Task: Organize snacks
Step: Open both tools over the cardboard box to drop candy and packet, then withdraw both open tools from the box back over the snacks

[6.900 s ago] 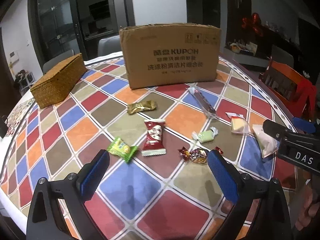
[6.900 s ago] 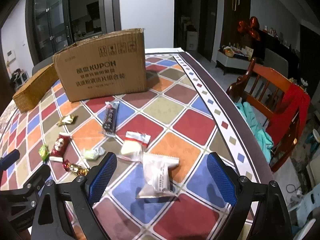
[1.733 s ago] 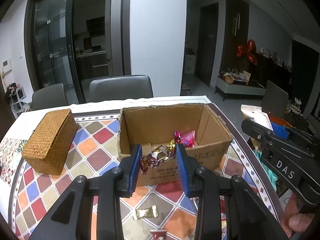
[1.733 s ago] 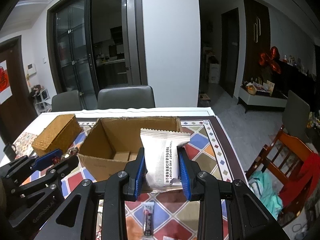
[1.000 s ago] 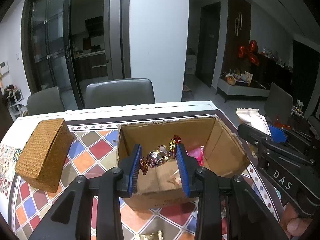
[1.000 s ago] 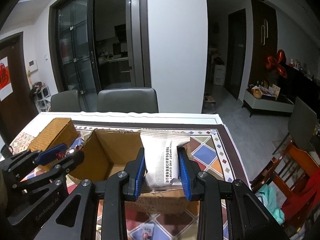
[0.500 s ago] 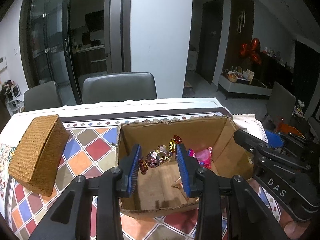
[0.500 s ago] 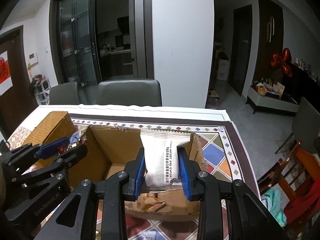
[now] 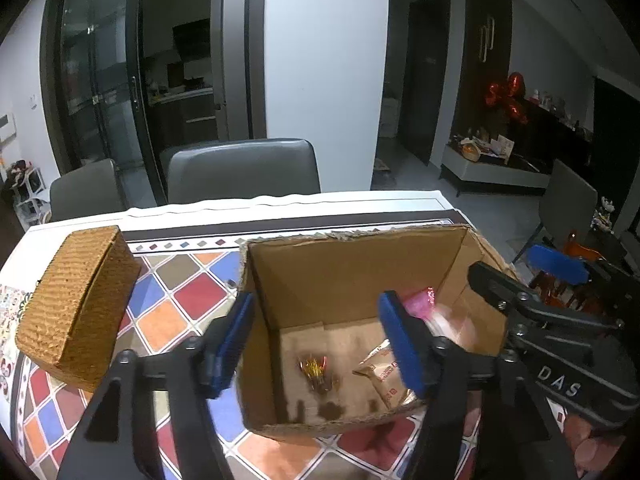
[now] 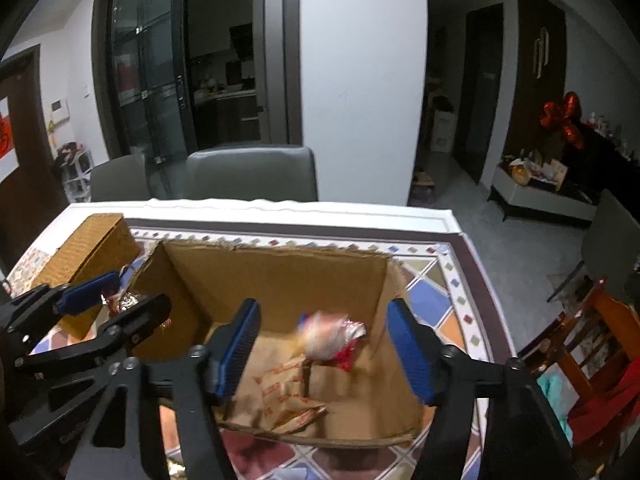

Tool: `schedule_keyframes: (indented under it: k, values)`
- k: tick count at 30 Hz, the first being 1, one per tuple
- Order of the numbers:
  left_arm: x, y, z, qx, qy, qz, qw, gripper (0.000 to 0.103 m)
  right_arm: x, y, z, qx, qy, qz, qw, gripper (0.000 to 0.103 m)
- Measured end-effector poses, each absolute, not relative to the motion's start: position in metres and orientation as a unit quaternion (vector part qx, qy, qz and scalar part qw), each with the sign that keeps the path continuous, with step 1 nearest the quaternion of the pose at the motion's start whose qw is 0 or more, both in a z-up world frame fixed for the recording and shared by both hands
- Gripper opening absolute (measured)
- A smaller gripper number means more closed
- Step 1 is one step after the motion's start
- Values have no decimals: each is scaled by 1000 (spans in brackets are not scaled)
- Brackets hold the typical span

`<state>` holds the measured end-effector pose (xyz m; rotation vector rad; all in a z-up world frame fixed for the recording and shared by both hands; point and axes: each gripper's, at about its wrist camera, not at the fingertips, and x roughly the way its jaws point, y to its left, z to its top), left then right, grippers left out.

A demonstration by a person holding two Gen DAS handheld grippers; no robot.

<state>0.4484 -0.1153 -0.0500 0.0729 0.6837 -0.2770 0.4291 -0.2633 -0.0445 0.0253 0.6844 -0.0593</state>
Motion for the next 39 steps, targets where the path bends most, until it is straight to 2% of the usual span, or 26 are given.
schedule_keyframes:
  k: [1, 3, 5, 39]
  values:
    - [448, -115, -49, 36, 332, -132, 933, 80, 429, -265, -43, 13, 335, -33, 941, 76]
    - [446, -112, -46, 33, 326, -122, 937, 89, 428, -267, -41, 16, 333, -40, 942, 78]
    - [445, -109, -44, 32, 323, -117, 939, 92, 426, -267, -40, 16, 332, -43, 942, 79]
    - [367, -92, 13, 36, 278, -111, 953, 93, 355, -252, 13, 20, 276, -51, 960, 81]
